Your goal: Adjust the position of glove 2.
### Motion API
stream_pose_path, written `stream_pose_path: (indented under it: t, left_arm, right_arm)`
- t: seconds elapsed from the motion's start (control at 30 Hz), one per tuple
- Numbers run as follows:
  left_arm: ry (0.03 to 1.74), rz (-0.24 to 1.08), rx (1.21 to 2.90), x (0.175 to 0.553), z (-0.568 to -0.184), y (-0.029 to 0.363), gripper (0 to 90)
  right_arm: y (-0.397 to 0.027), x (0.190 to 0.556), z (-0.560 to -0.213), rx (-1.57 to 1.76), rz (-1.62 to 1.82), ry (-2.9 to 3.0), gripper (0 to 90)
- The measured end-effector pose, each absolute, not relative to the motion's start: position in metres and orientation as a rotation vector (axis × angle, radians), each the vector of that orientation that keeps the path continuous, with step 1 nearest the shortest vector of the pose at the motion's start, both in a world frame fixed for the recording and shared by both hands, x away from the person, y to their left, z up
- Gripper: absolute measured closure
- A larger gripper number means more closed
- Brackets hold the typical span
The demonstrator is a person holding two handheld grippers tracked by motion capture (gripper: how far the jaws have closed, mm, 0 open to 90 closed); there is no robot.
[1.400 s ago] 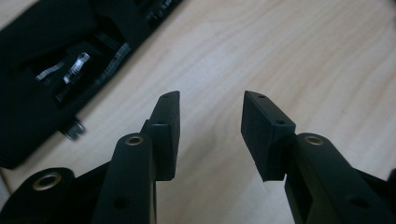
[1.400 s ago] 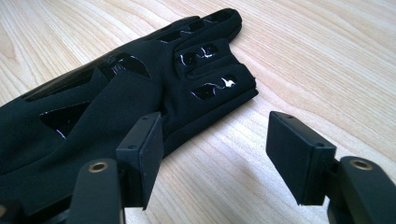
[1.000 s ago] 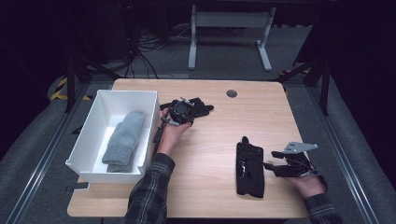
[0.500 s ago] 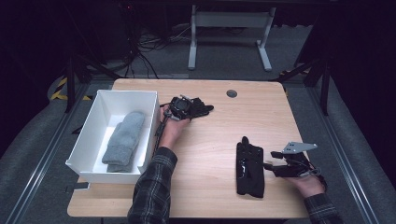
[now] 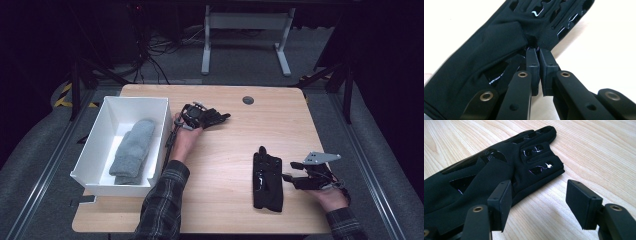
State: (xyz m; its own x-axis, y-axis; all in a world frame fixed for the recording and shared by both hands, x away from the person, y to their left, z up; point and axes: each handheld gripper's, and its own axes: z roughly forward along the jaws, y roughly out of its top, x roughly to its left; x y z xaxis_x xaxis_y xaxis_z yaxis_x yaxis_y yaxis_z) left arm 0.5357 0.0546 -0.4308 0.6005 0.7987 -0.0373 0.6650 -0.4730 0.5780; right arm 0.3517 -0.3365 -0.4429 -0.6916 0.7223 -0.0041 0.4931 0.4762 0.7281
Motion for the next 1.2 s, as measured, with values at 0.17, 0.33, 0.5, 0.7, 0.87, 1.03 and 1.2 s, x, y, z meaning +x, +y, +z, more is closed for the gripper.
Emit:
stream_pose_path:
  t: [0.17,0.33,0.5,0.7,0.87,1.03,1.2]
  left_arm:
    - [1.096,0.281,2.303,0.516,-0.424,0.047,87.0]
    - [1.059,0.249,2.316,0.493,-0.421,0.040,87.0]
    - [1.034,0.216,2.324,0.469,-0.420,0.037,87.0]
    - [1.028,0.192,2.325,0.443,-0.420,0.034,86.9]
    - [1.005,0.162,2.340,0.420,-0.424,0.030,86.6]
    - [0.988,0.148,2.362,0.408,-0.429,0.028,83.6]
    - [0.956,0.148,2.335,0.403,-0.423,0.033,67.7]
  right_arm:
    - [-0.336,0.351,-0.443,1.028,1.041,2.417,38.5]
    - [-0.335,0.351,-0.443,1.028,1.041,2.417,38.5]
    - [-0.335,0.351,-0.443,1.028,1.041,2.420,38.5]
    - [-0.335,0.351,-0.444,1.028,1.041,2.423,38.5]
    - [-0.335,0.351,-0.444,1.028,1.039,2.425,38.5]
    - [-0.336,0.352,-0.444,1.030,1.037,2.424,38.5]
    - [-0.336,0.351,-0.444,1.032,1.036,2.421,38.5]
